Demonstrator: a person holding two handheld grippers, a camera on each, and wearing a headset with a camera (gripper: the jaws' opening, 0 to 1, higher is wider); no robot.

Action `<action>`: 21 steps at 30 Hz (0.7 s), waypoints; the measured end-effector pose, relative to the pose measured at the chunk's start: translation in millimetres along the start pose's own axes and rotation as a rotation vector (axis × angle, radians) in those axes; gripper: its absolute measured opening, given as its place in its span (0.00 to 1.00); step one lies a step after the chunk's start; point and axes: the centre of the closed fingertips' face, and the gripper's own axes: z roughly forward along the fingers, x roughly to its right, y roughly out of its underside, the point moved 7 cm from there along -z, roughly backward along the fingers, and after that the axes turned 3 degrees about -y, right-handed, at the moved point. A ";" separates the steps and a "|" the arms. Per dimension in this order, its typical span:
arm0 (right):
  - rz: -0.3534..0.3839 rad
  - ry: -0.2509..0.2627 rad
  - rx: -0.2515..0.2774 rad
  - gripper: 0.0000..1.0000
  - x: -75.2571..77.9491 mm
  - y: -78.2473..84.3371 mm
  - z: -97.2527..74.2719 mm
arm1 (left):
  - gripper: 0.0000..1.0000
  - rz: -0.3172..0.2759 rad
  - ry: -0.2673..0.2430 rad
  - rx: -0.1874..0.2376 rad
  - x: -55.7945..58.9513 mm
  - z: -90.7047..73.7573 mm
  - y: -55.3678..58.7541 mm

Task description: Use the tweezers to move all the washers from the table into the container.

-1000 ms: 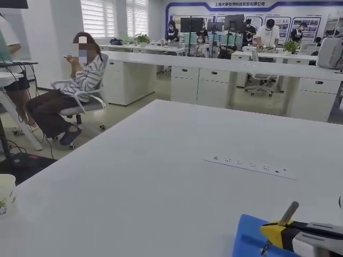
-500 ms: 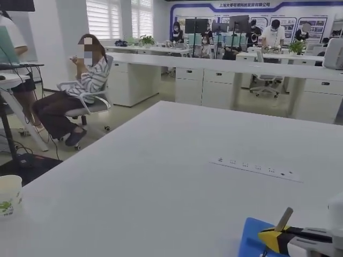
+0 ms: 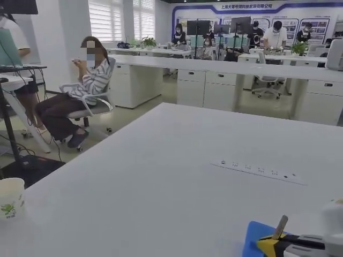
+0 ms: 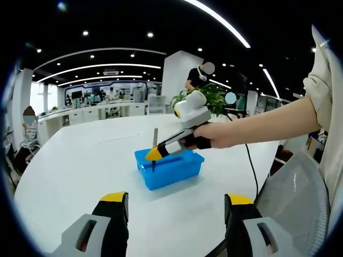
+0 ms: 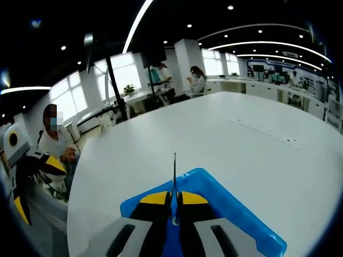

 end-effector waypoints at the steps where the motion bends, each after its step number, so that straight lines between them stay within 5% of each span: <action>1: -0.004 0.001 -0.004 0.03 0.5 0.4 1.2 | 0.74 -0.001 0.000 -0.001 -0.2 0.0 0.1; 17: -0.042 -0.003 -0.010 0.04 -0.8 2.2 3.1 | 0.73 -0.002 -0.005 0.004 0.0 -1.1 -0.7; 21: -0.013 -0.007 0.025 0.04 -2.9 -3.0 0.1 | 0.73 -0.004 -0.007 0.005 -0.6 -1.3 -1.0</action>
